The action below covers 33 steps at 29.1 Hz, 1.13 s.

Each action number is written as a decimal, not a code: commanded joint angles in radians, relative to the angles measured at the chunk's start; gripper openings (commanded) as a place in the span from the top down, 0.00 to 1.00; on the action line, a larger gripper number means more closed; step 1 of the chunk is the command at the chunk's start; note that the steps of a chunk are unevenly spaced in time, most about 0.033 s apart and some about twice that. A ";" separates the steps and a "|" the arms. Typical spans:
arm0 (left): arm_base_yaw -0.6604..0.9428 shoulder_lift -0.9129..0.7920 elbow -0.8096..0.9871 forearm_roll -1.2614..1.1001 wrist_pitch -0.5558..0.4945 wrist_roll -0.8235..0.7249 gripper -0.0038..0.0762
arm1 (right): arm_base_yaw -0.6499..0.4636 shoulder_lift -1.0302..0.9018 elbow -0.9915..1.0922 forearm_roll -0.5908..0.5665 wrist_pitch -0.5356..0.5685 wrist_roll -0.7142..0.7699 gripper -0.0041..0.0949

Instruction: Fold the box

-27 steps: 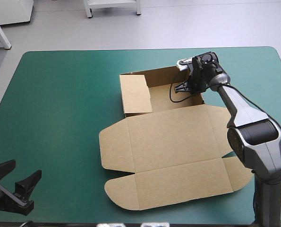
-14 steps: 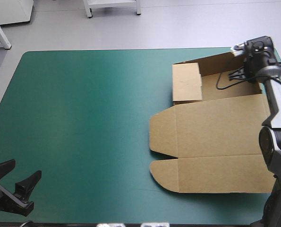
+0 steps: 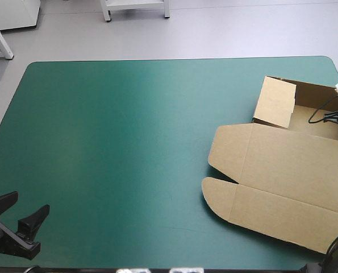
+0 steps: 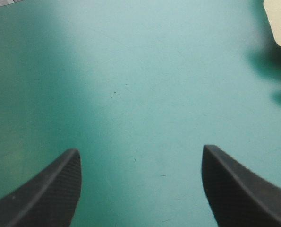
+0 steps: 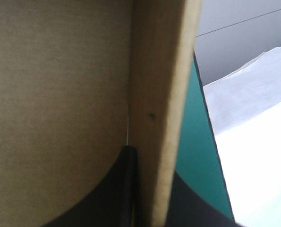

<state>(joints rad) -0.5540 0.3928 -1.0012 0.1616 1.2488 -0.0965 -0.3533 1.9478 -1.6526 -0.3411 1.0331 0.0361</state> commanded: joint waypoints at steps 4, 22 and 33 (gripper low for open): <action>-0.007 0.016 -0.019 0.014 0.017 0.000 0.32 | -0.074 -0.040 0.007 -0.044 -0.005 -0.063 0.69; -0.007 0.016 -0.019 0.006 0.015 0.011 0.32 | -0.075 -0.371 -0.082 0.392 0.003 -0.168 0.24; -0.007 0.015 -0.019 0.130 -0.007 0.013 0.34 | 0.119 -0.795 0.374 0.639 -0.149 -0.336 0.60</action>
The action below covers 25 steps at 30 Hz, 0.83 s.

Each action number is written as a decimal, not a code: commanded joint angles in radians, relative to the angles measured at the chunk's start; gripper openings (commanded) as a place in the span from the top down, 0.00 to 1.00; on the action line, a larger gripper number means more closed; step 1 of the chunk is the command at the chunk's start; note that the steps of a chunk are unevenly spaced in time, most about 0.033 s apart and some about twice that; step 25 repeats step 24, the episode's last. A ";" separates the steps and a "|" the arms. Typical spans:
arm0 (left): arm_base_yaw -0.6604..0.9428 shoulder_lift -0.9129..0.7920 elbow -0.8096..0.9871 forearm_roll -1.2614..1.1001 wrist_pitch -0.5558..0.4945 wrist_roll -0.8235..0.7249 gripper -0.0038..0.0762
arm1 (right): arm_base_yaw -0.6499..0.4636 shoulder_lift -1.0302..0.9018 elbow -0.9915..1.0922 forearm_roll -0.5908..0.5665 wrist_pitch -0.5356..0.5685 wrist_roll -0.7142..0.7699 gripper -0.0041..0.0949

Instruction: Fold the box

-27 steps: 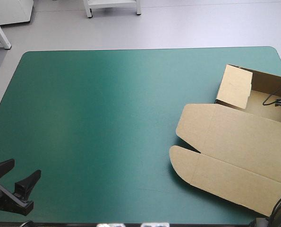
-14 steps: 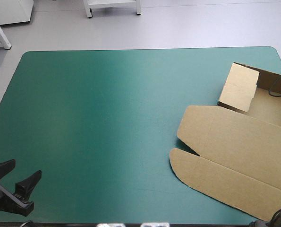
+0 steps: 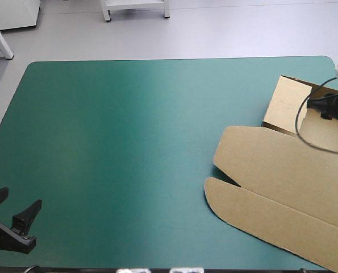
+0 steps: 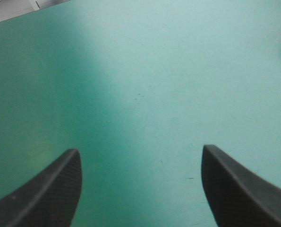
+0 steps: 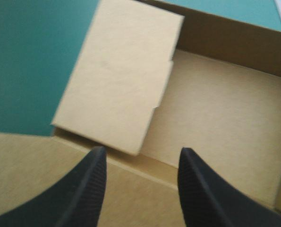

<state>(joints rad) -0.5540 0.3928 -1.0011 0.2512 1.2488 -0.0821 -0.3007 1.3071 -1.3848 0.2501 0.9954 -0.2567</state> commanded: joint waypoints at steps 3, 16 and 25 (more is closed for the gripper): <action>-0.007 0.015 -0.020 0.049 -0.025 -0.002 0.37 | 0.163 -0.332 0.285 0.048 -0.174 -0.049 0.75; -0.006 -0.169 0.234 -0.016 -0.139 -0.040 0.72 | 0.281 -1.023 0.679 0.059 -0.154 -0.062 0.97; -0.006 -0.404 0.481 -0.079 -0.260 -0.032 0.90 | 0.281 -1.225 0.859 0.081 -0.092 -0.098 0.98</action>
